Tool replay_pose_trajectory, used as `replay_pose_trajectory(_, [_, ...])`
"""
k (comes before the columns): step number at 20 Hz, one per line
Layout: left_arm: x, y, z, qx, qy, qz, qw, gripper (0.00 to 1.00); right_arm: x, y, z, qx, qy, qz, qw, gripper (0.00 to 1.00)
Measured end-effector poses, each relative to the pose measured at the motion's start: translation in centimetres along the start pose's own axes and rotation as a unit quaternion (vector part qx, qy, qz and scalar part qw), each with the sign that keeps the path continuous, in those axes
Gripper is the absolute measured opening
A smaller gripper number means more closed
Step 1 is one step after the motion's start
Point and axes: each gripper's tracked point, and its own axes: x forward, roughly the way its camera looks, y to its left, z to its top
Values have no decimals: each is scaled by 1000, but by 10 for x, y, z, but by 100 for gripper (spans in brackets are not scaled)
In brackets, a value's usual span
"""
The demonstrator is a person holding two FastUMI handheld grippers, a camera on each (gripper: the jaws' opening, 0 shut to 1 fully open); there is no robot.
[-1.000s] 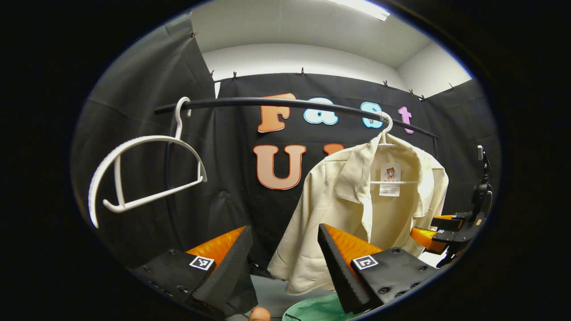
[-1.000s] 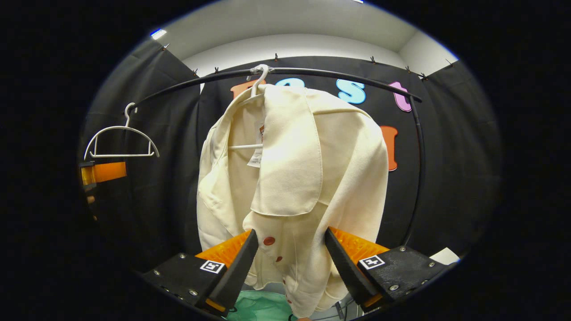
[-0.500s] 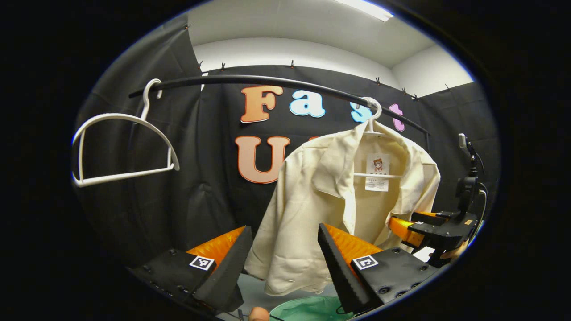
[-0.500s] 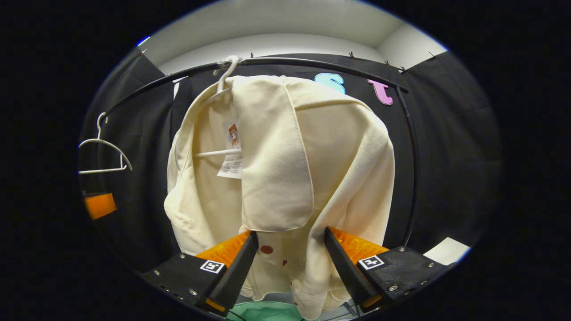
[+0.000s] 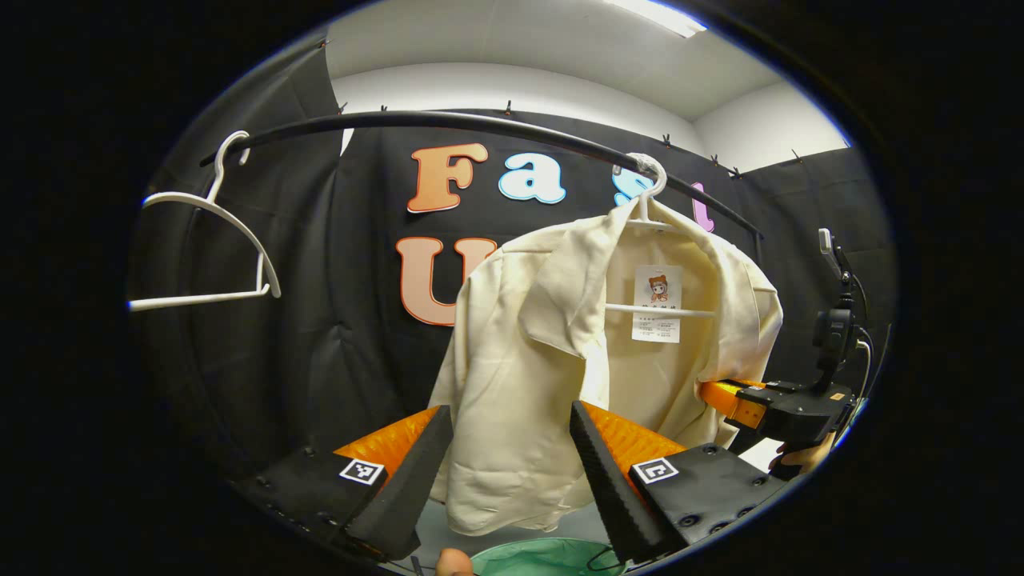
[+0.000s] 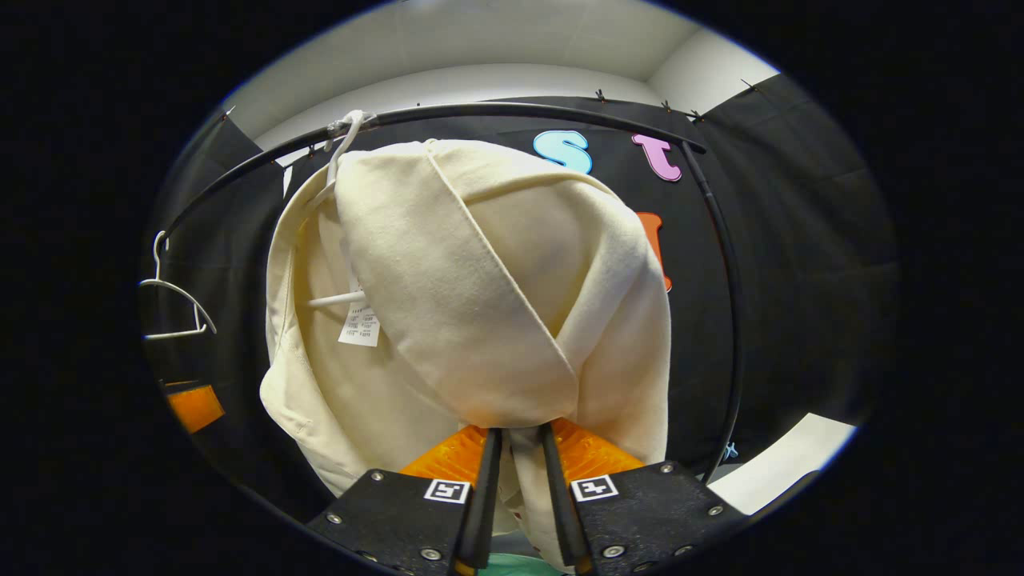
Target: Grasp the clothes on the hanger with both hands and then place them into the laundry hamper below.
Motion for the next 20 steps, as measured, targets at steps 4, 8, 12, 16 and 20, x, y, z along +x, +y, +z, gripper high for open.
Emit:
replay_pose_trajectory(4, [12, -13, 1, 8, -1, -6, 1000, 94, 0, -4, -1, -8, 1, 6, 1000, 14])
replay_pose_trajectory(8, [23, -29, 6, 14, -10, -14, 1000, 97, -10, -6, 0, -11, 0, 15, 1000, 1])
replay_pose_trajectory(12, [35, -41, 9, 25, -17, -16, 999, 93, -26, -2, 0, -19, -3, 32, 999, 0])
replay_pose_trajectory(16, [47, -45, 10, 28, -16, -10, 999, 97, -46, -3, 6, -20, -8, 44, 999, 0])
replay_pose_trajectory(20, [59, -49, 10, 34, -19, -9, 999, 97, -61, -3, 12, -18, -16, 52, 998, 0])
